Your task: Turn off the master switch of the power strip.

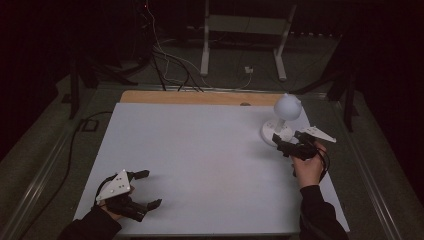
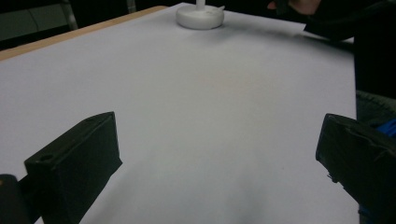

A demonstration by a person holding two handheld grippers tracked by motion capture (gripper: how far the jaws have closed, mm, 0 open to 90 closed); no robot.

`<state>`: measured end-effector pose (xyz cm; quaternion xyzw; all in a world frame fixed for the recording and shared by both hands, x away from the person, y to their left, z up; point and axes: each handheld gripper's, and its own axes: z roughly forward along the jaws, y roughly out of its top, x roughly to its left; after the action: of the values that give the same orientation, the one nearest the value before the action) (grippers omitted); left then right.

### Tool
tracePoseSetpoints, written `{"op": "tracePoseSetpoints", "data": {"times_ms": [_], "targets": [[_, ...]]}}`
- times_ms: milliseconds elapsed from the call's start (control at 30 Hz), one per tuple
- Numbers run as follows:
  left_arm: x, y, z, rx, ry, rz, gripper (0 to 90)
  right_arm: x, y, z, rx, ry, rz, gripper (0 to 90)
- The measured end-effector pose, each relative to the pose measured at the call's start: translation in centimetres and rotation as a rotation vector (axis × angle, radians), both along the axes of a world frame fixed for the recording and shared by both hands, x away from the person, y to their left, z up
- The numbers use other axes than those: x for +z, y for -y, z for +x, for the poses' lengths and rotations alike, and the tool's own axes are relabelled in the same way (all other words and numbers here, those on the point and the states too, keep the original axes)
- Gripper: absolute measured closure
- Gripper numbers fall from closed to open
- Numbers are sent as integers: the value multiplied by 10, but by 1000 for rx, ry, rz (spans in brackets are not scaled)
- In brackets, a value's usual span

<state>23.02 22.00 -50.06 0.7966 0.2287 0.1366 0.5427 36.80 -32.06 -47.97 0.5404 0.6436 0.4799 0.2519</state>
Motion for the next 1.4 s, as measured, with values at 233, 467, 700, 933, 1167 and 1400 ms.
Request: {"op": "tracePoseSetpoints", "data": {"times_ms": [233,467,700,933,1167,1400], "targets": [[1,-2,-3,-1,4,-2,3,4,-9,-4,34,-14,-41,7],[1,-2,-3,1,5,-5,3,9,-24,-17,84,20,-45,7],[1,-3,-3,-1,3,-6,3,13,-36,-37,161,40,-23,7],[1,-2,-4,-2,7,-2,3,15,-47,-54,216,49,-23,6],[1,-2,-4,-3,5,-1,3,12,-52,-73,272,47,-10,7],[1,-2,-4,1,4,-1,3,3,-51,-90,326,30,-2,7]]}}
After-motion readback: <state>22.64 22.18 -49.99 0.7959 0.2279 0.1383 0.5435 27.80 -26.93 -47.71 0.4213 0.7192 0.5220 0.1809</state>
